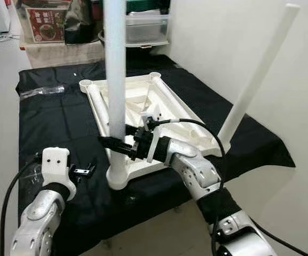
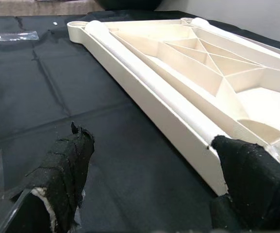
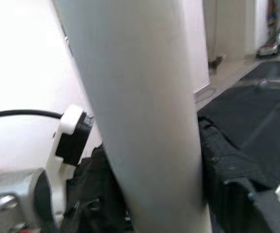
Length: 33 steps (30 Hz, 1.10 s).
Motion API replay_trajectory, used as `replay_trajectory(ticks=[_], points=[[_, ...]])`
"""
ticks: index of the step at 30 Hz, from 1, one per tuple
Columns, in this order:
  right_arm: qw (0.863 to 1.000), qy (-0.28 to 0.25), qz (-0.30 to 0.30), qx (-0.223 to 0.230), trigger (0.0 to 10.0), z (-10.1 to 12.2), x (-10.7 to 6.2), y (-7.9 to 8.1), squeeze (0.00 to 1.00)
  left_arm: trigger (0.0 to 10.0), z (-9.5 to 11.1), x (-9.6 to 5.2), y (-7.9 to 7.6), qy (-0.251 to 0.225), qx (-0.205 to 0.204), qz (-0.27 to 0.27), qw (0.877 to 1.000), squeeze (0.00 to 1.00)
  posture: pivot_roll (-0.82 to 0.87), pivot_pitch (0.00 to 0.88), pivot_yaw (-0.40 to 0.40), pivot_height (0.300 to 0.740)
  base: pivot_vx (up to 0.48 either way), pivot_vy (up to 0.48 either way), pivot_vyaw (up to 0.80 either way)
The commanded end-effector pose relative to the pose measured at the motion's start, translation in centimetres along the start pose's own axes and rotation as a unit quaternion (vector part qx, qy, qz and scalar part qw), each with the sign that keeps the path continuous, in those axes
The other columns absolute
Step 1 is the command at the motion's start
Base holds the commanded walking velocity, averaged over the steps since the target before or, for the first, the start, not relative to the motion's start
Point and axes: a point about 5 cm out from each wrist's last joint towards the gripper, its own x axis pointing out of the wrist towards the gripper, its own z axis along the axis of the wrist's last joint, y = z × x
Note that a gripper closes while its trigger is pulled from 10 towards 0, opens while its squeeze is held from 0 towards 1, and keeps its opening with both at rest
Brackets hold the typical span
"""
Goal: Building children table
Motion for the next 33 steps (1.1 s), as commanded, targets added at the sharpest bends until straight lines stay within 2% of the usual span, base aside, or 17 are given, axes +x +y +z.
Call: replay_trajectory(ticks=[1,5,7,9,10,14,15,17,18,20,21,22,23,24,27,28,33], points=[[0.988,0.06,-0.145,0.0,0.0,-2.5,0.5,-1.5,0.0,10.0,-0.2,-0.2,-0.1,0.002,-0.007,-0.005,1.0,0.0,0.17,0.0,-0.116,0.74,0.0,0.0,0.0],[0.96,0.082,-0.266,0.019,0.0,-3.2,-0.1,-3.1,0.0,10.0,-0.2,-0.3,-0.1,0.001,-0.008,-0.005,1.0,0.0,0.17,0.0,-0.115,0.74,0.0,0.0,0.0],[0.85,0.117,-0.512,0.047,0.0,-4.6,-4.1,-5.9,0.0,10.0,-0.2,-0.3,-0.1,0.001,-0.007,-0.005,1.0,0.0,0.16,0.0,-0.111,0.74,0.0,0.0,0.0],[0.85,0.117,-0.512,0.047,0.0,-4.6,-4.1,-5.9,0.0,10.0,-0.2,-0.3,-0.1,0.001,-0.007,-0.005,1.0,0.0,0.16,0.0,-0.111,0.74,0.0,0.0,0.0],[0.787,0.113,-0.605,0.045,0.0,-4.9,-6.8,-6.6,0.0,10.0,-0.2,-0.3,-0.2,0.001,-0.007,-0.006,1.0,0.0,0.16,0.0,-0.105,0.74,0.0,0.0,0.0],[0.737,0.095,-0.67,0.008,0.0,-4.3,-10.1,-6.5,0.0,10.0,-0.2,-0.4,-0.2,0.002,-0.006,-0.007,1.0,0.0,0.15,0.0,-0.097,0.74,0.0,0.0,0.0],[0.746,0.096,-0.659,0.0,3.5,-4.1,-10.3,-6.4,0.0,10.0,-0.3,-0.4,-0.2,0.003,-0.006,-0.007,1.0,0.0,0.14,0.0,-0.094,0.74,0.0,0.0,0.0],[0.746,0.096,-0.659,0.0,3.5,-4.1,-10.3,-6.4,0.0,10.0,-0.3,-0.4,-0.2,0.003,-0.006,-0.007,1.0,0.0,0.14,0.0,-0.094,0.74,0.0,0.0,0.0],[0.768,0.097,-0.633,0.004,10.0,-4.0,-9.8,-6.4,0.0,10.0,-0.3,-0.4,-0.2,0.003,-0.006,-0.008,1.0,0.0,0.14,0.0,-0.092,0.74,0.0,0.0,0.0],[0.768,0.097,-0.633,0.004,10.0,-4.0,-9.8,-6.4,0.0,10.0,-0.3,-0.4,-0.2,0.003,-0.006,-0.008,1.0,0.0,0.14,0.0,-0.092,0.74,0.0,0.0,0.0],[0.797,0.086,-0.598,0.016,10.0,-3.8,-9.0,-6.3,0.0,10.0,-0.3,-0.4,-0.2,0.003,-0.006,-0.008,1.0,0.0,0.14,0.0,-0.093,0.74,0.0,0.0,0.0],[0.797,0.086,-0.598,0.016,10.0,-3.8,-9.0,-6.3,0.0,10.0,-0.3,-0.4,-0.2,0.003,-0.006,-0.008,1.0,0.0,0.14,0.0,-0.093,0.74,0.0,0.0,0.0],[0.846,0.049,-0.53,0.023,10.0,-2.7,-6.9,-6.1,1.0,10.0,-0.3,-0.4,-0.1,0.003,-0.007,-0.008,1.0,0.0,0.15,0.0,-0.099,0.74,0.0,0.0,0.0],[0.887,0.02,-0.46,0.032,10.0,-1.6,-5.1,-5.8,0.84,10.0,-0.3,-0.4,0.0,0.003,-0.007,-0.008,1.0,0.0,0.15,0.0,-0.099,0.74,0.0,0.0,0.0],[0.887,0.02,-0.46,0.032,10.0,-1.6,-5.1,-5.8,0.84,10.0,-0.3,-0.4,0.0,0.003,-0.007,-0.008,1.0,0.0,0.15,0.0,-0.099,0.74,0.0,0.0,0.0],[0.942,-0.008,-0.334,0.004,10.0,-0.2,-2.8,-5.6,0.0,10.0,-0.4,-0.4,0.1,0.003,-0.009,-0.007,1.0,0.0,0.15,0.0,-0.104,0.74,0.0,0.0,0.0],[0.971,0.026,-0.237,-0.017,10.0,-1.3,-2.3,-5.3,0.0,10.0,-0.4,-0.3,0.1,0.002,-0.009,-0.007,1.0,0.0,0.17,0.0,-0.111,0.74,0.0,0.0,0.0]])
